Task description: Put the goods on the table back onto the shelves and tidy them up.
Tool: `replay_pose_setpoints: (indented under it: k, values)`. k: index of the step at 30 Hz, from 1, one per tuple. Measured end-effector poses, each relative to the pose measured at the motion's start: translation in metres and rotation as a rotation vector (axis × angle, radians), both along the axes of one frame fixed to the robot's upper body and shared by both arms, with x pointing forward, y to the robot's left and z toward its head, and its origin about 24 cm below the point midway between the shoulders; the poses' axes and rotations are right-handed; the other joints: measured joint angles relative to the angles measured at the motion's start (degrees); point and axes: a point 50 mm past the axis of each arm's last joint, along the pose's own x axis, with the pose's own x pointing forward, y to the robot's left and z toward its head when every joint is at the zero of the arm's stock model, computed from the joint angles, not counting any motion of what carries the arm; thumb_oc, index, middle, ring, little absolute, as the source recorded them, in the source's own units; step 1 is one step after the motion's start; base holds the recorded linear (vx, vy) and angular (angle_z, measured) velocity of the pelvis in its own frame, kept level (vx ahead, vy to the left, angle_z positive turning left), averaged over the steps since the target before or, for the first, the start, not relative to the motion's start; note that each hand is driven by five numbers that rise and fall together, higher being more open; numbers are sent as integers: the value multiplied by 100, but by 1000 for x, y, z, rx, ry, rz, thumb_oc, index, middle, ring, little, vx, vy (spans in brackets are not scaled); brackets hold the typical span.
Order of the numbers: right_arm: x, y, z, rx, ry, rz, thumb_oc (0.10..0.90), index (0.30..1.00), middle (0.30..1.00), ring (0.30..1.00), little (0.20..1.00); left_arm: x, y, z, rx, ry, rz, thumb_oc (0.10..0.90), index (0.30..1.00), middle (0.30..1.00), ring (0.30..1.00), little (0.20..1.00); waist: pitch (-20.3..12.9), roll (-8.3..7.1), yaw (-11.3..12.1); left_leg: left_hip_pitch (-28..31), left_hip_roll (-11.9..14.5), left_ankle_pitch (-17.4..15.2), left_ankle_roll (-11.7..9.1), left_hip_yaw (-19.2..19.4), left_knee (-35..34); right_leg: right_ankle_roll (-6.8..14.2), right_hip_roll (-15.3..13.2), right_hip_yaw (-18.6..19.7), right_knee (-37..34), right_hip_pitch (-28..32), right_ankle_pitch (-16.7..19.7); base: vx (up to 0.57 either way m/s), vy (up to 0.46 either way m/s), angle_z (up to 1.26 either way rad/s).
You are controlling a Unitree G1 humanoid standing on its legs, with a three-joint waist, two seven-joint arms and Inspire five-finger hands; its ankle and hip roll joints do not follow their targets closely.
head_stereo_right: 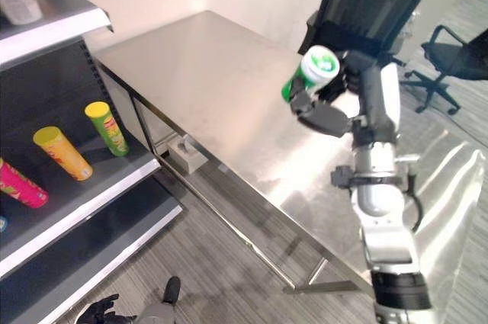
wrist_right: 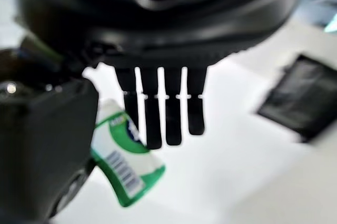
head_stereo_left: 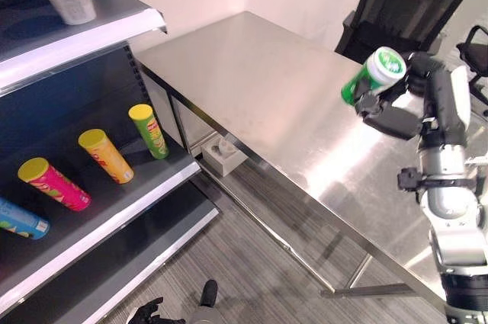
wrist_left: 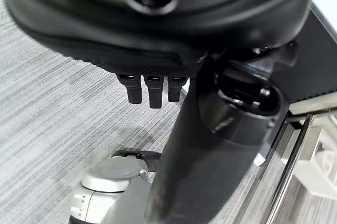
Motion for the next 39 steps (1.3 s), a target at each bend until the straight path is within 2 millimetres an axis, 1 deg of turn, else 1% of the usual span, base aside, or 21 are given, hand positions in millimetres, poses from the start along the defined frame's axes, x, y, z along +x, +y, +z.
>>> replay_pose_setpoints:
  k: [6,12,13,14,15,16,17,18,19,20,21,23,24,25,26,28,29,32,35,37,39]
  values:
    - [0,1,4,34,-25,35,400,300,300,300,300,-9,0,-1,-11,17,15,800,900,900,900,900,-94,114,152,-186,187,132,-139,-361,63,-108,313,-141,-5,48,-78,-102,-163,24]
    - [4,12,19,-14,-53,98,400,300,300,300,300,-19,-9,-6,-47,45,10,800,900,900,900,900,43,595,232,-402,436,336,-295,-782,107,-319,782,-234,-2,115,-193,-181,-101,39]
    - [3,11,22,-48,-53,92,400,300,300,300,300,-17,-12,-7,-54,50,0,800,900,900,900,900,55,702,181,-587,437,536,-265,-601,108,-417,892,-330,40,105,-219,-198,-30,86]
    - [2,9,25,-80,-52,85,400,300,300,300,300,-16,-14,-7,-60,46,0,800,900,900,900,900,63,823,157,-698,533,468,-32,-180,30,-574,1005,-462,43,112,-203,-141,-36,100]
    - [3,11,24,-85,-46,91,400,300,300,300,300,-13,-11,-6,-51,36,1,800,900,900,900,900,103,773,160,-768,642,56,228,431,-17,-622,1006,-601,46,95,-159,-62,-20,95]
    - [5,17,19,-81,-24,119,400,300,300,300,300,2,-1,-1,-28,-2,15,800,900,900,900,900,374,242,215,-771,474,-527,299,1196,422,-750,467,-863,0,17,-161,19,77,58]
    - [8,25,14,-68,-2,156,400,300,300,300,300,-5,1,-2,-24,19,26,800,900,900,900,900,395,-93,260,-760,248,-580,263,1252,1197,-726,128,-848,1,0,-84,28,90,66]
    - [4,27,20,-88,-18,177,400,300,300,300,300,-12,-3,-5,-39,44,18,800,900,900,900,900,365,-65,125,-571,221,-797,146,1251,1800,-617,29,-1003,59,156,-86,50,137,72]
    - [2,28,23,-82,-30,183,400,300,300,300,300,-21,-10,-8,-57,67,18,800,900,900,900,900,286,88,-41,-287,255,-870,198,1259,1844,-569,99,-1186,108,327,-107,111,147,112]
    - [0,27,26,-77,-47,184,400,300,300,300,300,-29,-17,-10,-70,88,1,800,900,900,900,900,145,305,-228,54,257,-942,214,1215,1368,-568,147,-1227,178,401,-108,111,150,116]
    - [-1,25,30,-29,-80,189,400,300,300,300,300,-30,-17,-11,-64,108,-24,800,900,900,900,900,78,343,-301,331,88,-871,144,1252,795,-564,64,-1213,244,501,-105,139,202,84]
    - [2,28,35,26,-103,216,400,300,300,300,300,-29,-14,-10,-53,109,-28,800,900,900,900,900,54,248,-230,522,-140,-738,247,1185,455,-497,-124,-1251,347,519,-41,87,180,58]
    - [3,29,35,31,-98,225,400,300,300,300,300,-23,-8,-7,-33,94,-49,800,900,900,900,900,19,82,-205,498,-288,-692,343,981,379,-497,-279,-1276,460,552,-26,56,152,72]
    - [4,31,36,30,-93,238,400,300,300,300,300,-17,-6,-6,-26,81,-58,800,900,900,900,900,3,48,-143,546,-337,-639,428,920,263,-494,-358,-1275,635,502,-28,71,257,66]
    - [8,42,39,13,-93,286,400,300,300,300,300,-5,-5,-3,-18,55,-73,800,900,900,900,900,6,48,32,570,-315,-635,501,840,207,-251,-366,-1202,657,335,-228,62,255,30]
    - [9,52,47,-9,-109,326,400,300,300,300,300,4,-1,-1,-2,40,-83,800,900,900,900,900,16,-121,142,505,-480,-638,505,806,215,-224,-373,-1292,295,202,206,43,188,12]
    - [8,54,48,-10,-115,336,400,300,300,300,300,6,0,0,1,36,-85,800,900,900,900,900,-12,-169,214,500,-526,-639,505,813,198,-216,-423,-1348,267,221,192,12,62,12]
    - [7,54,51,-11,-129,340,400,300,300,300,300,-1,1,-2,1,55,-81,800,900,900,900,900,-7,-172,226,474,-617,-638,508,766,225,-213,-451,-1355,275,289,215,38,211,13]
    - [8,56,56,-2,-145,345,400,300,300,300,300,-13,-9,-9,-21,106,-80,800,900,900,900,900,-23,-87,129,362,-776,-738,583,737,298,-212,-681,-1371,557,146,215,73,348,10]
    - [10,57,54,-4,-130,346,400,300,300,300,300,-18,-16,-13,-41,128,-82,800,900,900,900,900,-19,82,67,272,-830,-920,883,639,569,-223,-1058,-1356,1427,-38,143,48,229,31]
    - [11,64,50,-19,-109,371,400,300,300,300,300,-21,-16,-12,-39,133,-94,800,900,900,900,900,-39,136,36,438,-991,-945,971,534,485,-283,-1400,-1209,2209,-255,187,-54,134,40]
